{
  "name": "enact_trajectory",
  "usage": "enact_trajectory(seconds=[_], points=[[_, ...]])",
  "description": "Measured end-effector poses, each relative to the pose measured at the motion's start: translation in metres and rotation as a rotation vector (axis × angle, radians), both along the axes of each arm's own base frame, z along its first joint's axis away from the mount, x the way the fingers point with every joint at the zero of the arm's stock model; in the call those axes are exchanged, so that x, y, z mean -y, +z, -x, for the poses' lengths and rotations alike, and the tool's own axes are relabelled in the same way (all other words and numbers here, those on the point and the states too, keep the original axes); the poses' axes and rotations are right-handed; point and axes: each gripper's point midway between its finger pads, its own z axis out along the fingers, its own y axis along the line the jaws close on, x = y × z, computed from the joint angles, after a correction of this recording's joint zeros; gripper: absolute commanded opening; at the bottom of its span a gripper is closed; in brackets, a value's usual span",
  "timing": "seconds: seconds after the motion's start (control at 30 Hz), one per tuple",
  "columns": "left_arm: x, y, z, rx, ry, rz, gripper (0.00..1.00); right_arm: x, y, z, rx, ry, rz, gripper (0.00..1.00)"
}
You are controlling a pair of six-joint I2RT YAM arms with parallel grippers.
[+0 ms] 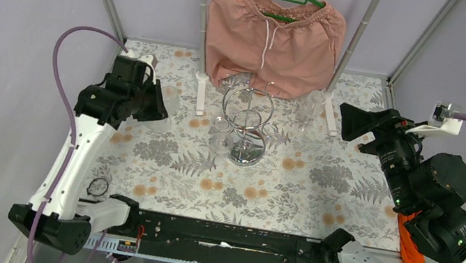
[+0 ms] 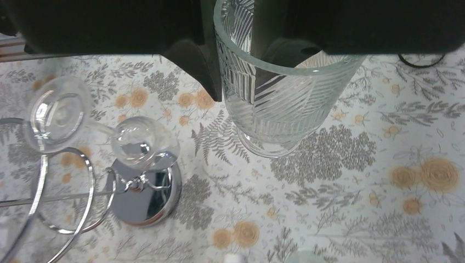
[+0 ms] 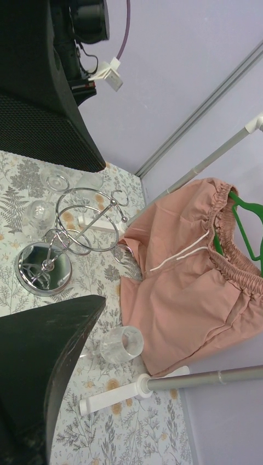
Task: Take the wine glass off the wine glass rack
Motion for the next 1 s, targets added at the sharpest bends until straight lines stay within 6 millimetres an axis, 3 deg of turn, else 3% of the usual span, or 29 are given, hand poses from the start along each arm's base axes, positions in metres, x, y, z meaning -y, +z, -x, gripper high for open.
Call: enact_trajectory(seconds=[0.13,0.37,0.5,0.77,1.0], points=[[-0.001,-0.020,0.004,-0.073,0.001,-0.013,0.00,0.000,-0.002,0.000,-0.006,0.000,0.006,0.91],[-0.009,-0.033,0.004,-0.118,0.030,-0.054,0.00,0.000,-0.005,0.000,-0.016,-0.001,0.017,0.91],[-0.015,-0.045,0.001,-0.149,0.056,-0.091,0.00,0.000,-0.007,0.000,-0.023,-0.003,0.024,0.92],[-0.020,-0.087,-0.004,-0.267,0.073,-0.140,0.00,-0.003,-0.015,-0.004,-0.046,-0.003,0.049,0.92],[-0.018,-0.103,-0.012,-0.284,0.079,-0.138,0.00,0.000,-0.015,-0.004,-0.044,-0.012,0.052,0.93]])
